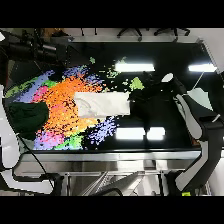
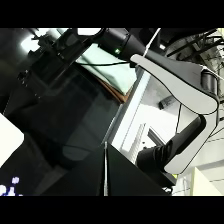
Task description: Fold the shirts.
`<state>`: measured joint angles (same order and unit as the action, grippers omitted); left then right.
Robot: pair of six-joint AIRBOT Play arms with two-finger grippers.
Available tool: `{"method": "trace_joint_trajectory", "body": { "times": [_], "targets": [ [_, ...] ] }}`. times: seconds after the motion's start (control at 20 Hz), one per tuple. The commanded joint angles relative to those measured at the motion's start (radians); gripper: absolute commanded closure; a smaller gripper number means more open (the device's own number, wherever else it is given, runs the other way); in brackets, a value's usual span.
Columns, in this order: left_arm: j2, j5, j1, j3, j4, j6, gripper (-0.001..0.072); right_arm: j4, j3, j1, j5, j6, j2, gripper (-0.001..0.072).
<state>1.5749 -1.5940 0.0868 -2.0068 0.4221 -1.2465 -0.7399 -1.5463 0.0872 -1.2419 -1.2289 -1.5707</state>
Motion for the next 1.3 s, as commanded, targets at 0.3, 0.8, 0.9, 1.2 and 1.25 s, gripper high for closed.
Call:
{"method": "trace_joint_trajectory", "body": {
  "times": [0.3,0.8,0.9,1.2,1.25],
  "targets": [
    [-0.001,-0.005,0.001,0.000,0.002,0.000,0.0690,0.232,0.010,0.078,0.077,0.137,-0.109,0.0333],
    [-0.001,-0.009,0.001,0.000,0.001,0.000,0.0690,0.516,-0.433,-0.235,0.074,0.013,0.103,0.0698],
    [-0.001,-0.009,0.001,0.000,0.001,0.000,0.0690,0.516,-0.496,-0.354,0.105,-0.072,0.105,0.0698],
    [-0.001,-0.019,0.001,0.000,0.002,0.000,0.0690,0.406,-0.496,-0.661,0.170,-0.145,0.113,0.0697],
    [-0.001,-0.023,0.001,0.000,0.002,0.000,0.0690,0.346,-0.496,-0.694,0.152,-0.195,0.114,0.0697]
  ]
}}
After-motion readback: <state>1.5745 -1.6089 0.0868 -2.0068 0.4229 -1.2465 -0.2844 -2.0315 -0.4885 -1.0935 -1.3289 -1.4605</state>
